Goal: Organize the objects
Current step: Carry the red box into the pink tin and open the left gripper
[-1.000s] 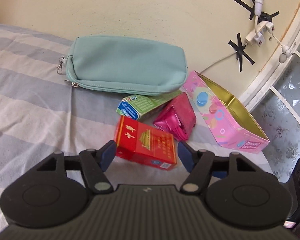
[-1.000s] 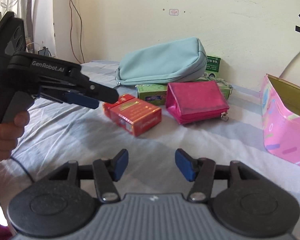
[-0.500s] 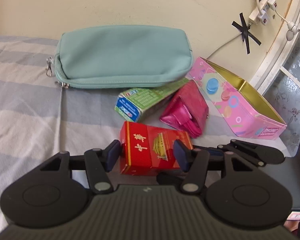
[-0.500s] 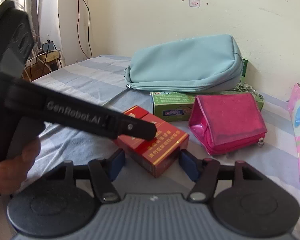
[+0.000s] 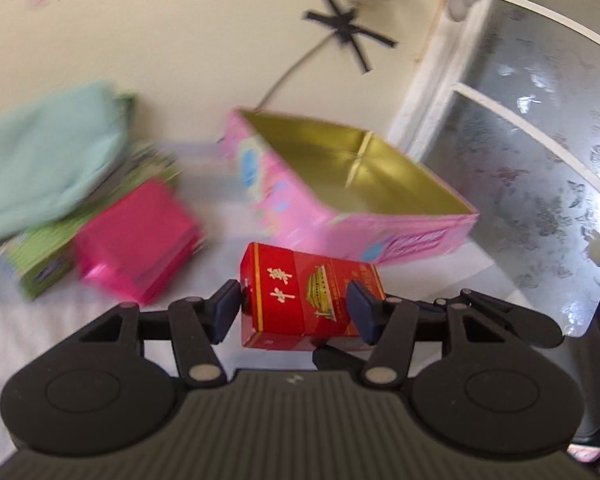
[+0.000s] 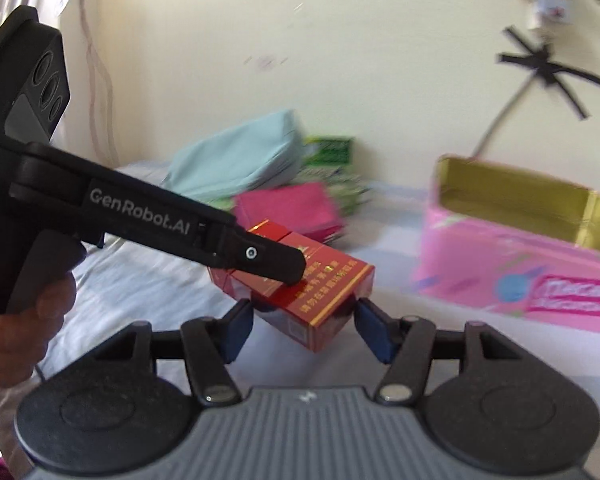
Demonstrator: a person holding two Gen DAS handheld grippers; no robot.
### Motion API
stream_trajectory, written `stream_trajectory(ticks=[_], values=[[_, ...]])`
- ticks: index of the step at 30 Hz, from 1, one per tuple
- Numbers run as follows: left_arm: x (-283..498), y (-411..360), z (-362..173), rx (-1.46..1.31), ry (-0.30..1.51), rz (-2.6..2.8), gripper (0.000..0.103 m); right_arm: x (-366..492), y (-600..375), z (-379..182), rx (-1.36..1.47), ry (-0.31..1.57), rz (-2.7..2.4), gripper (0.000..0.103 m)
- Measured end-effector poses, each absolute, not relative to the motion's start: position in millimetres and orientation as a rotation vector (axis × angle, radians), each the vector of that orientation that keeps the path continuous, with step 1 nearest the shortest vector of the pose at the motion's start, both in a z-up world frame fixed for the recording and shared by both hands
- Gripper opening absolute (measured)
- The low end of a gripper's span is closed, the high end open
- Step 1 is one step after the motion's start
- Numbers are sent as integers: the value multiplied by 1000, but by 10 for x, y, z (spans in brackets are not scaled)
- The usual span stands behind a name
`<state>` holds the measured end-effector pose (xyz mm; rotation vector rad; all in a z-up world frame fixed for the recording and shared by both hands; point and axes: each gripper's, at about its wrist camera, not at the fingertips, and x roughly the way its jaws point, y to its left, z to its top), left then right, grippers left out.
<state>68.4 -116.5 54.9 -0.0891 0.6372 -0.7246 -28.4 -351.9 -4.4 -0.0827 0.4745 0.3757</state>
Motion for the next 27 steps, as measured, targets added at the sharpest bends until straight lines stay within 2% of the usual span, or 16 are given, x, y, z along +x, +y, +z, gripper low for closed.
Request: stream_trajectory(ticks=[6, 14, 18, 21, 22, 24, 27], values=[[856, -1978, 810, -45, 530, -826, 60, -164, -4157, 203, -45, 345, 222, 58], [1204, -2682, 729, -44, 537, -852, 60, 235, -4709, 148, -20, 333, 106, 58], [1291, -2858, 622, -30, 544, -825, 62, 430, -4783, 43, -5, 333, 62, 62], [1245, -2873, 563, -5, 551, -787, 63, 457, -4862, -68, 32, 298, -26, 75], [1204, -2842, 564, -1, 538, -785, 64, 419, -4894, -102, 55, 286, -40, 75], [1116, -2777, 605, 4, 496, -772, 72, 377, -4940, -123, 74, 261, -63, 76], [952, -2601, 689, 6, 445, -765, 74, 331, -5002, -93, 105, 237, -73, 76]])
